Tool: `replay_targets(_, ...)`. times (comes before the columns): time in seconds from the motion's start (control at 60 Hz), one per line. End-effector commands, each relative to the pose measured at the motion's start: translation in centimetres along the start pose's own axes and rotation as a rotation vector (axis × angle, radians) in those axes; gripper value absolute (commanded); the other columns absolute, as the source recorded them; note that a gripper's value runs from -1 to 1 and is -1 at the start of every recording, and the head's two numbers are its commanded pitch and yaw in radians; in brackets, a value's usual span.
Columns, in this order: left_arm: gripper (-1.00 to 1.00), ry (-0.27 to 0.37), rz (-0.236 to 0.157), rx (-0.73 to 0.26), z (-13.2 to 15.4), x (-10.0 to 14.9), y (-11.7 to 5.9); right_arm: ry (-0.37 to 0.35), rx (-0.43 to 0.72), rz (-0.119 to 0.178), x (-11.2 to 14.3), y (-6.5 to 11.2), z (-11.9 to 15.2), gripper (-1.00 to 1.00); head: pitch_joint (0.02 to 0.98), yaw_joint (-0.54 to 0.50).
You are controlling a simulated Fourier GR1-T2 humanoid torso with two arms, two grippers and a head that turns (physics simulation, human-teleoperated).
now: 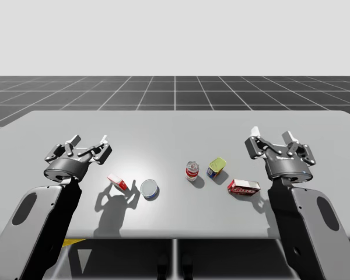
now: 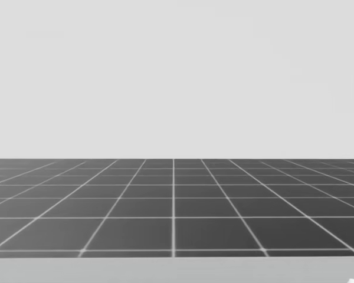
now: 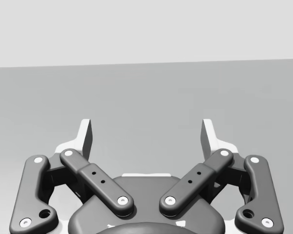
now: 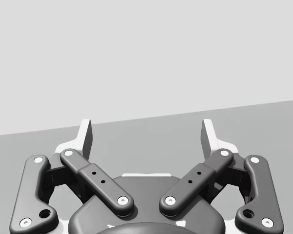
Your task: Grasp the tuna can and hold it up.
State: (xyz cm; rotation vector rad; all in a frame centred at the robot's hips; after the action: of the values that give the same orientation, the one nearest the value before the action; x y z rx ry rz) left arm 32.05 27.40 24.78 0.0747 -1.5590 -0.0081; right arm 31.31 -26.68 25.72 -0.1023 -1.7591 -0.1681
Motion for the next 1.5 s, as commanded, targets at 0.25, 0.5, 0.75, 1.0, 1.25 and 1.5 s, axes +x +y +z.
replay_targets(0.25,-1.00,0.000,-0.001,0.000,0.0,0.0,0.0,0.012,0.006,-0.030,0.1,-0.3,0.0,-1.00,0.192,0.00)
replay_targets(0.5,-1.00,-0.002,-0.007,0.002,-0.1,-0.1,0.1,0.017,-0.019,-0.002,0.1,-0.2,-0.1,-1.00,0.467,0.01)
replay_targets(0.75,-1.00,-0.002,-0.010,0.002,-0.2,0.0,0.1,0.024,-0.016,0.026,0.0,-0.1,-0.1,-1.00,0.695,0.06)
replay_targets(1.0,-1.00,-0.001,-0.011,0.002,-0.2,0.0,0.0,0.043,-0.001,0.028,-0.1,0.1,0.0,-1.00,0.846,0.16)
replay_targets(1.25,-1.00,-0.003,0.004,0.001,-0.1,0.2,0.0,0.052,0.010,0.032,-0.2,0.2,-0.1,-1.00,0.893,0.18)
replay_targets(1.5,-1.00,-0.035,0.014,-0.041,1.5,1.5,-1.3,0.055,0.011,0.037,-0.3,0.1,-0.2,-1.00,0.892,0.16)
